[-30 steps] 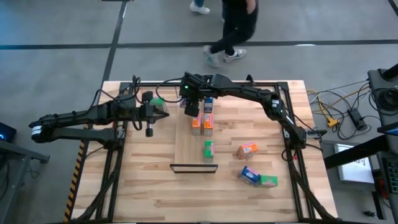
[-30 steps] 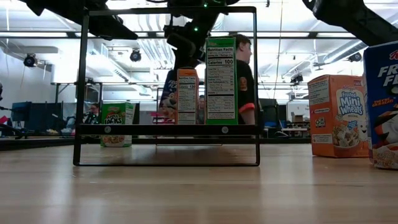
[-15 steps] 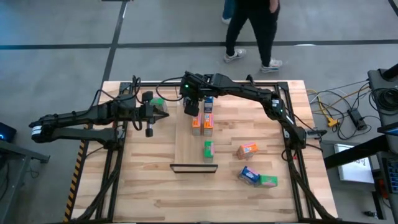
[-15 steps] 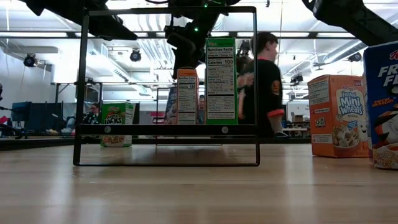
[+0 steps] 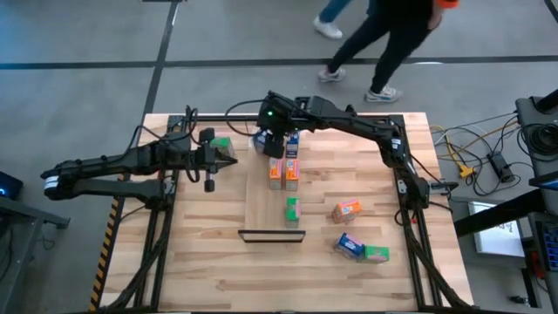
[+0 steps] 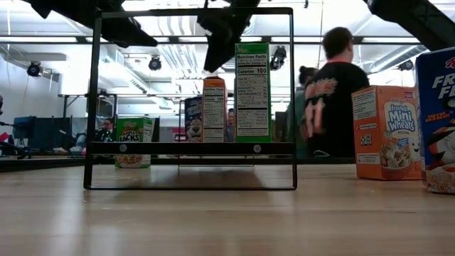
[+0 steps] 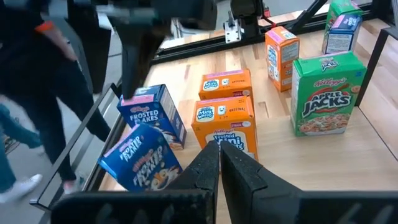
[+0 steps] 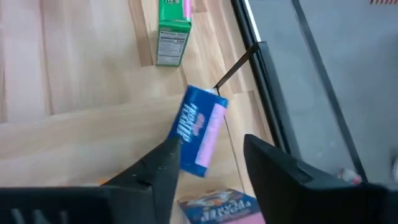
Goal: Stack cereal on shelf
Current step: Put the top blue cereal box on the shelf aligned with the other blue cereal box
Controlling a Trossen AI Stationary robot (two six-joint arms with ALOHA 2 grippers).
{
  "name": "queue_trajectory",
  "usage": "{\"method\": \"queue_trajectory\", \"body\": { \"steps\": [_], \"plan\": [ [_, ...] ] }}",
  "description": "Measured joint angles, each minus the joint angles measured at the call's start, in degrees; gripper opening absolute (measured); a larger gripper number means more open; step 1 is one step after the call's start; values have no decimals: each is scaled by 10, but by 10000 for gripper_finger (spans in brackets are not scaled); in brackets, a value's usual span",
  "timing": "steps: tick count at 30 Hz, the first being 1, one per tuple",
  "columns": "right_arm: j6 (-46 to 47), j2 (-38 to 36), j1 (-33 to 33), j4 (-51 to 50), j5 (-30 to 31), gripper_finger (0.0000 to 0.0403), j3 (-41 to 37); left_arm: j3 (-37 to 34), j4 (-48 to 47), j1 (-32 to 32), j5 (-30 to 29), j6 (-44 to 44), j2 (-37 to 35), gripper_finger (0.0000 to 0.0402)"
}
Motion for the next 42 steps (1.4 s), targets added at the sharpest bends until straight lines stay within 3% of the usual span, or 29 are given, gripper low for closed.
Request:
{"method": "queue_trajectory", "body": {
  "steps": [6, 11, 20, 32, 42],
  "plan": [
    [-47, -6, -10, -27, -3, 75, -1, 0, 27, 0, -5, 4, 50, 0],
    [-92, -7, -36, -54, -79, 14, -5, 0, 82, 6, -84, 9, 116, 0],
    [-139, -7, -95, -36, -193, 12, -36, 0, 134, 67, -87, 19, 227, 0],
    [-142, -21, -95, 91, -195, 12, -164, 0, 169, 116, -69, 37, 282, 0],
    [-138, -25, -91, 87, -195, 12, -169, 0, 188, 133, -69, 38, 288, 0]
  ]
}}
